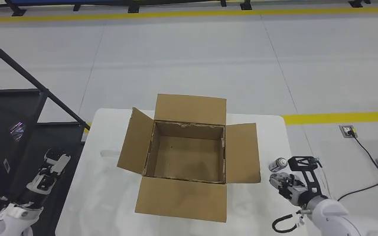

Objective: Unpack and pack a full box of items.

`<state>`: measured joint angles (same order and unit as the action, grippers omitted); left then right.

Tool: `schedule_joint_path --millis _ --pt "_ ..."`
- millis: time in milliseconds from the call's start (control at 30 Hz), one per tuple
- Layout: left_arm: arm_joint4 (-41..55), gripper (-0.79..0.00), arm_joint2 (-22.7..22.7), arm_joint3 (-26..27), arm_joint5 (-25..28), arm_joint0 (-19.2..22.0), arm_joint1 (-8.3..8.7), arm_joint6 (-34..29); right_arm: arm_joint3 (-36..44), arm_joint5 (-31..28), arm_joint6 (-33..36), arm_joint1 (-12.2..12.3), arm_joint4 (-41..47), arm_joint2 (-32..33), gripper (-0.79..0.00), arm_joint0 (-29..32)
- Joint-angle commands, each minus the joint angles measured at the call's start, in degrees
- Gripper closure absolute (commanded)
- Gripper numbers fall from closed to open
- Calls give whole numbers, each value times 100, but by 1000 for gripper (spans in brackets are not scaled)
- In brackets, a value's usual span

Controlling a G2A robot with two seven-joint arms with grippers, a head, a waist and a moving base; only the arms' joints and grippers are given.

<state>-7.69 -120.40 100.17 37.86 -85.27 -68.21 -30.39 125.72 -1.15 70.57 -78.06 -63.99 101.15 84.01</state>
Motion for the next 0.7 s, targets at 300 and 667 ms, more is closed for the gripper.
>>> schedule_joint_path --millis 300,667 --pt "0 -785 0 0 0 0 0 0 -1889 -40 -805 66 145 -55 0 -253" --pt "0 -785 0 0 0 0 0 0 -2558 95 -828 142 -12 -226 -557 -649"
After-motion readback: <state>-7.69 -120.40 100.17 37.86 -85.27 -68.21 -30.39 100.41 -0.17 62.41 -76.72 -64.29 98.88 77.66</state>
